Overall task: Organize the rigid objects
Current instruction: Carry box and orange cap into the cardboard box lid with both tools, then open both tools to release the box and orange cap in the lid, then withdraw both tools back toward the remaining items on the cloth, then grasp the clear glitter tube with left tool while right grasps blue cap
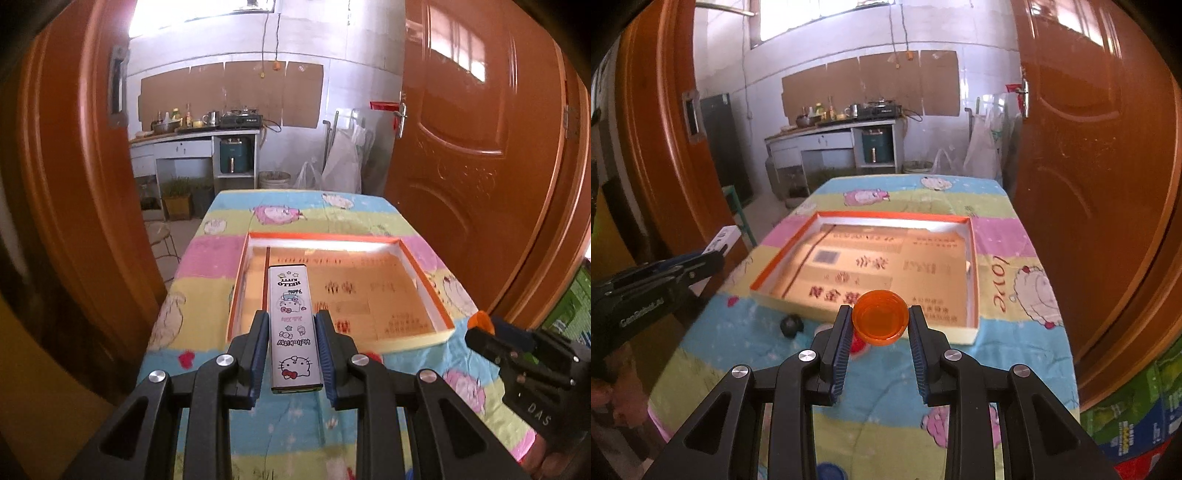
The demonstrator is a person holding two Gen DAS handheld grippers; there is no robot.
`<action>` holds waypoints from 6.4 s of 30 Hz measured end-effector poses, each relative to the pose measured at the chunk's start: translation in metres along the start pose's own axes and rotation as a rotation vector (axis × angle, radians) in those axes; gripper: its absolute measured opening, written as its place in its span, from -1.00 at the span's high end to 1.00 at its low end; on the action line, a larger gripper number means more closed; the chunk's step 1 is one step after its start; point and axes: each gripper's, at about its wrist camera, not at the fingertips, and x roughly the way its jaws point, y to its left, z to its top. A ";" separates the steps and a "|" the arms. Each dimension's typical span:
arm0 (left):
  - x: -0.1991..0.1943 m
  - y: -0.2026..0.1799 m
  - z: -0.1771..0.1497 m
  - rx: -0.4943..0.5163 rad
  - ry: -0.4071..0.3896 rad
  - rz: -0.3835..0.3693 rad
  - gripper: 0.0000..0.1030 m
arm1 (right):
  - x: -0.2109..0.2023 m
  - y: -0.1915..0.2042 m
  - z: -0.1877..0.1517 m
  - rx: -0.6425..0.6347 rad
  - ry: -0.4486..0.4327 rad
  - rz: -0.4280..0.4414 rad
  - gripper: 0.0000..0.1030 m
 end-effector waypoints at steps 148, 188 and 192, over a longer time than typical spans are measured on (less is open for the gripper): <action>-0.015 0.014 -0.037 -0.045 0.056 -0.144 -0.07 | -0.020 -0.006 -0.004 0.099 0.052 -0.045 -0.26; -0.007 -0.014 -0.147 -0.001 0.186 -0.117 0.16 | -0.033 0.009 -0.099 0.046 0.102 -0.008 -0.26; -0.001 -0.018 -0.148 0.018 0.191 -0.107 0.16 | -0.031 0.009 -0.101 0.045 0.104 -0.002 -0.26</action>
